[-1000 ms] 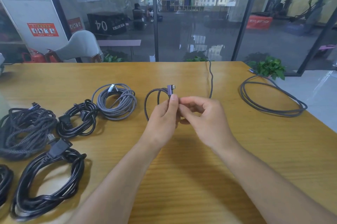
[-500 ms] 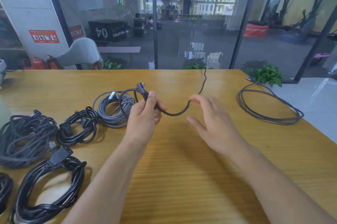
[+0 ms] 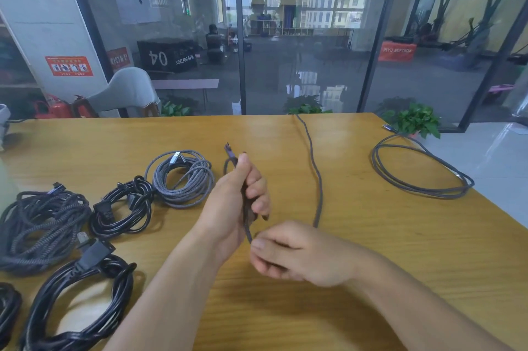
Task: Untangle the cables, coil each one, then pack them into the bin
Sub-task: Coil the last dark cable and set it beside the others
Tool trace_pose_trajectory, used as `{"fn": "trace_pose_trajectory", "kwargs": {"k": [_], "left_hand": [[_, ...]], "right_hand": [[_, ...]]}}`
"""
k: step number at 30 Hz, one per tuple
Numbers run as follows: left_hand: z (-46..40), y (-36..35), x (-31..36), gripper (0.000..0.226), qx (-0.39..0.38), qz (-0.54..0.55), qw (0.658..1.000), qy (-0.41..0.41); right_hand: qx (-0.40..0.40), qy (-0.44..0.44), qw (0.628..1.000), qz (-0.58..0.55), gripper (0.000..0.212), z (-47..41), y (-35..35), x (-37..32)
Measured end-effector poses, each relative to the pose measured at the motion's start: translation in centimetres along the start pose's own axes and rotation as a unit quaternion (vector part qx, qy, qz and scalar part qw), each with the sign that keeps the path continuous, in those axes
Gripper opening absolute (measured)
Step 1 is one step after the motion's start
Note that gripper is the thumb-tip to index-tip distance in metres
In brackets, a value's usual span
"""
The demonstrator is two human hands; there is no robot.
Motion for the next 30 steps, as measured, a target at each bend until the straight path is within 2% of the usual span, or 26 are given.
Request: {"fn": "trace_pose_trajectory", "kwargs": {"k": [1,4,9,15,17,19,22,24,25,26,27,30], "left_hand": [[0.3,-0.3,0.2,0.044,-0.023,0.019,0.999,0.022],[0.6,-0.7,0.3,0.045,-0.090,0.026,0.993,0.067],[0.7,-0.2,0.7,0.046,-0.151,0.011,0.983,0.105],[0.8,0.5,1.9,0.043,-0.191,0.036,0.975,0.111],[0.8,0.8,2.0,0.044,-0.198,0.035,0.973,0.113],[0.7,0.8,1.8,0.044,-0.208,0.029,0.971,0.116],[0.7,0.3,1.3,0.044,-0.220,0.011,0.968,0.122],[0.8,-0.1,0.9,0.044,-0.215,-0.013,0.969,0.121],[0.9,-0.3,0.7,0.044,-0.210,-0.030,0.970,0.117],[0.9,-0.4,0.5,0.044,-0.202,-0.050,0.972,0.111],[1.0,-0.5,0.3,0.046,-0.193,-0.075,0.973,0.102],[1.0,-0.9,-0.2,0.050,-0.154,-0.158,0.973,0.063]], "right_hand": [[-0.023,0.002,1.000,-0.008,0.036,0.0,-0.3,-0.1],[-0.017,-0.002,0.998,0.062,0.043,-0.2,1.0,1.4],[0.085,-0.058,0.983,0.153,0.060,0.5,6.2,4.8],[0.156,-0.171,0.961,0.153,0.051,3.5,11.8,8.6],[0.211,-0.206,0.946,0.132,0.044,4.8,13.1,9.6],[0.285,-0.233,0.918,0.146,0.047,5.5,14.1,10.2],[0.439,-0.264,0.831,0.216,0.050,4.8,14.1,9.1],[0.531,-0.226,0.780,0.244,0.048,3.8,12.9,7.1],[0.558,-0.197,0.768,0.246,0.046,3.3,11.9,6.0],[0.572,-0.169,0.770,0.226,0.043,2.8,11.0,5.2],[0.569,-0.143,0.789,0.182,0.037,2.3,10.1,4.6],[0.495,-0.101,0.861,-0.059,0.020,1.1,8.3,3.8]]}}
Point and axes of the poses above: each hand's wrist, its own z-axis away from the middle knuckle, its own y-axis out of the back of the hand, x = y × z, the point moved 2 cm from there along -z, towards the middle knuckle, and after that the axes turned 11 degrees about -y, right-handed, at the moved point
